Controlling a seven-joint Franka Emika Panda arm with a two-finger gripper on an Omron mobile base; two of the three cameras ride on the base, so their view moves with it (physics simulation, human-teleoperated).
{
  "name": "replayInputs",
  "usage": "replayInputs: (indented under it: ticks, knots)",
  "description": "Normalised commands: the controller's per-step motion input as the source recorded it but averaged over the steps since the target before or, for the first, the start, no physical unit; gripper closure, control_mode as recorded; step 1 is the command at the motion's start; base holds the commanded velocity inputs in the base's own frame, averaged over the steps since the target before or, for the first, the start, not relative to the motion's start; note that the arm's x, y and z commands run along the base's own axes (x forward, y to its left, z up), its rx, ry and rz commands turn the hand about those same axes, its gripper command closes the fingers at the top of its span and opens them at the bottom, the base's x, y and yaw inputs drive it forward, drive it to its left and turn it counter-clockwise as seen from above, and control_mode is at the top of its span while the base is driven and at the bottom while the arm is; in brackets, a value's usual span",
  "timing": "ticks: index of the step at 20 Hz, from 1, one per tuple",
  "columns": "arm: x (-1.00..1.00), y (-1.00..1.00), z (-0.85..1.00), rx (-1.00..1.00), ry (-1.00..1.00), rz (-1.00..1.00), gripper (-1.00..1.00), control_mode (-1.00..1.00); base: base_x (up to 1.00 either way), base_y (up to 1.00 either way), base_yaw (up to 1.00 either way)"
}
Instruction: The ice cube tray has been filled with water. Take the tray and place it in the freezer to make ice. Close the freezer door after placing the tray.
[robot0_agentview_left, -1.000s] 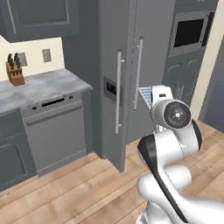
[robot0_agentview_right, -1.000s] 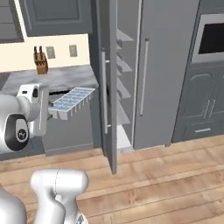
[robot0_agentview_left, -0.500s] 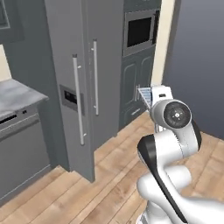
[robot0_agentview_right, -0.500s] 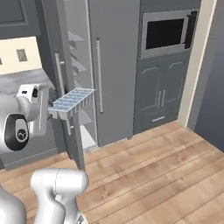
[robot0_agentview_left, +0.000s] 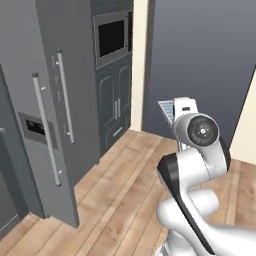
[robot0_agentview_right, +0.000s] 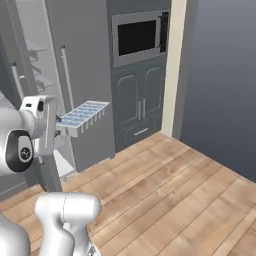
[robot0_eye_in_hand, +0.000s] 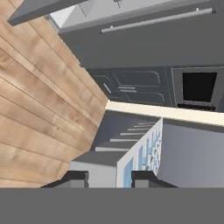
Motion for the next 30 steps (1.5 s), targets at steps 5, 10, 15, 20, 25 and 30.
replayInputs:
  ticks: [5, 10, 15, 20, 25, 30]
  knots:
    - [0.00, 0.00, 0.00, 0.00, 0.00, 0.00, 1.00, 1.00, 0.47, 0.00, -0.21]
    - [0.00, 0.00, 0.00, 0.00, 0.00, 0.00, 1.00, 1.00, 0.89, -0.01, 0.02]
    - [0.00, 0.00, 0.00, 0.00, 0.00, 0.00, 1.00, 1.00, 1.00, -0.06, 0.21]
    - [0.00, 0.00, 0.00, 0.00, 0.00, 0.00, 1.00, 1.00, 0.90, -0.01, 0.28]
    - [0.00, 0.00, 0.00, 0.00, 0.00, 0.00, 1.00, 1.00, 0.36, 0.00, 0.40]
    - [0.00, 0.00, 0.00, 0.00, 0.00, 0.00, 1.00, 1.00, 0.11, 0.00, 0.50]
